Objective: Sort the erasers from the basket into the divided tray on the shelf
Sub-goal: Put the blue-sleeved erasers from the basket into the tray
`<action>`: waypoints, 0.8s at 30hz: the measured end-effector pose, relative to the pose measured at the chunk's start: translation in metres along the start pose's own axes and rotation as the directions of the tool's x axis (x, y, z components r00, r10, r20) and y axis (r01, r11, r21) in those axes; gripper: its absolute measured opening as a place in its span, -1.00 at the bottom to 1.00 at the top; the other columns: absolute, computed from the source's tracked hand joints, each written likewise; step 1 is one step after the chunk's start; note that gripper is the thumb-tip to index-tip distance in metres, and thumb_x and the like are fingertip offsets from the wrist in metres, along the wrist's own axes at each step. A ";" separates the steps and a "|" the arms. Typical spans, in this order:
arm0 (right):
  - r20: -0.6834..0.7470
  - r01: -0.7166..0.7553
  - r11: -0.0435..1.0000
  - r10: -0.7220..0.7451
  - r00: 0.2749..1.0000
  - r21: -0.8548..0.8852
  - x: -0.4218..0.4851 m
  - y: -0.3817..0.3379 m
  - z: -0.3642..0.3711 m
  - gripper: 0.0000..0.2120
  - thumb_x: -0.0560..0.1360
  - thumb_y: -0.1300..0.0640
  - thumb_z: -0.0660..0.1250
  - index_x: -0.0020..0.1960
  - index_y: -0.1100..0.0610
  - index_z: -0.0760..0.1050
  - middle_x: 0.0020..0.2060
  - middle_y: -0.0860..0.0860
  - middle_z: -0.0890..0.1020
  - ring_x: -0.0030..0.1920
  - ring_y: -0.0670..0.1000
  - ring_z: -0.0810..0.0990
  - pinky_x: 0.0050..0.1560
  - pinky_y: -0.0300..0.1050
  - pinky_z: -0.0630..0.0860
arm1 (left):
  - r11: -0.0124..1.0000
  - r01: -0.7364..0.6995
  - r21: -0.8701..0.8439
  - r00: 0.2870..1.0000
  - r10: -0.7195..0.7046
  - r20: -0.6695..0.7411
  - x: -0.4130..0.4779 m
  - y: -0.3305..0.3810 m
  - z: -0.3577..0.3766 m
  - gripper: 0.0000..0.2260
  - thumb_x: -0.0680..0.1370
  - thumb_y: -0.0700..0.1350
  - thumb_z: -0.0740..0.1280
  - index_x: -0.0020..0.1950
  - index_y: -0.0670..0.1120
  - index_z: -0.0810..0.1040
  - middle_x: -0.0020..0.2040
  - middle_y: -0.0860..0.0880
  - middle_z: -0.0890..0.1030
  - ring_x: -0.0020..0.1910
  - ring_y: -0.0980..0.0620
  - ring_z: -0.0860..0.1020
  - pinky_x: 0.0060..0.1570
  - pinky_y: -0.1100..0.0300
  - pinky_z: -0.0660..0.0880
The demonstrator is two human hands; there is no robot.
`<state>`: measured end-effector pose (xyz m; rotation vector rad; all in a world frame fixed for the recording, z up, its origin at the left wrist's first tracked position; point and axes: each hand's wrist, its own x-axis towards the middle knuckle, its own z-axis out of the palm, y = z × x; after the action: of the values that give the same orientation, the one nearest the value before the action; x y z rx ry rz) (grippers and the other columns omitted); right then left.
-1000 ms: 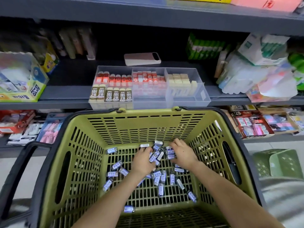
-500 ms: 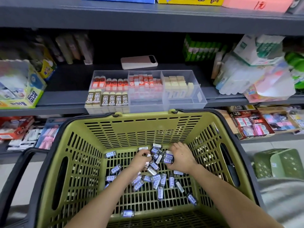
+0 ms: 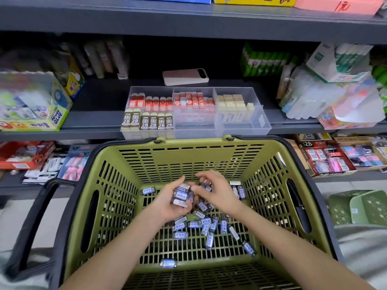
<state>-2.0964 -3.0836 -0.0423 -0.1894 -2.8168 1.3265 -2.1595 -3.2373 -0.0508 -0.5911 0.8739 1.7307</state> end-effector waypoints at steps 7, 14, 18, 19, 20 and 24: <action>0.147 -0.279 0.914 0.332 0.932 -0.293 -0.006 0.065 -0.005 -0.50 0.43 -0.01 0.43 0.32 0.06 0.42 0.24 -0.01 0.51 0.23 -0.01 0.48 0.23 -0.11 0.43 | 0.989 -0.062 0.134 0.989 0.079 -0.127 -0.012 0.012 -0.021 -0.89 0.50 -0.24 0.27 -0.05 -0.21 0.57 -0.21 -0.18 0.66 -0.38 -0.08 0.57 -0.57 0.35 0.34; -0.040 -0.355 0.830 0.376 0.926 -0.431 0.008 0.053 0.034 -0.44 0.39 -0.31 0.31 0.17 0.07 0.38 0.08 0.00 0.50 -0.01 0.02 0.53 -0.20 -0.13 0.44 | 0.971 -0.084 0.222 0.966 0.134 -0.220 -0.010 0.008 -0.025 -0.88 0.47 -0.36 0.22 -0.17 -0.19 0.49 -0.26 -0.12 0.60 -0.33 -0.04 0.57 -0.58 0.32 0.38; -0.174 -0.521 0.800 0.491 0.854 -0.297 0.011 0.042 0.055 -0.54 0.40 -0.22 0.37 0.03 0.12 0.37 0.01 0.01 0.49 -0.25 0.02 0.47 -0.37 -0.16 0.31 | 0.963 -0.086 0.256 0.953 0.155 -0.260 -0.006 0.005 -0.029 -0.92 0.46 -0.34 0.32 -0.22 -0.21 0.51 -0.35 -0.11 0.59 -0.35 -0.02 0.56 -0.54 0.29 0.44; -0.187 -0.542 0.794 0.508 0.841 -0.275 0.011 0.042 0.058 -0.57 0.41 -0.18 0.39 0.03 0.12 0.37 0.02 0.02 0.48 -0.27 0.03 0.47 -0.41 -0.18 0.27 | 0.960 -0.088 0.266 0.955 0.158 -0.253 -0.005 0.004 -0.029 -0.93 0.46 -0.32 0.34 -0.20 -0.20 0.50 -0.35 -0.11 0.58 -0.35 -0.02 0.55 -0.53 0.29 0.44; -0.189 -0.547 0.797 0.513 0.837 -0.258 0.011 0.042 0.059 -0.61 0.42 -0.12 0.40 0.03 0.12 0.36 0.03 0.03 0.47 -0.27 0.03 0.47 -0.43 -0.18 0.24 | 0.959 -0.092 0.268 0.957 0.160 -0.242 -0.004 0.004 -0.030 -0.93 0.47 -0.30 0.37 -0.18 -0.19 0.50 -0.34 -0.10 0.58 -0.35 -0.01 0.55 -0.53 0.28 0.44; -0.157 -0.475 0.861 0.452 0.878 -0.179 0.008 0.048 0.058 -0.80 0.45 0.14 0.38 -0.04 0.13 0.37 0.00 0.06 0.49 -0.28 0.00 0.44 -0.33 -0.20 0.28 | 0.948 -0.083 0.307 0.959 0.160 -0.236 0.001 0.000 -0.031 -0.85 0.46 -0.15 0.45 -0.10 -0.16 0.51 -0.28 -0.08 0.59 -0.35 0.00 0.54 -0.52 0.28 0.43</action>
<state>-2.1040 -3.0967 -0.1160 -0.9740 -2.9174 1.0141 -2.1603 -3.2614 -0.0701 -0.5778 1.3521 1.6122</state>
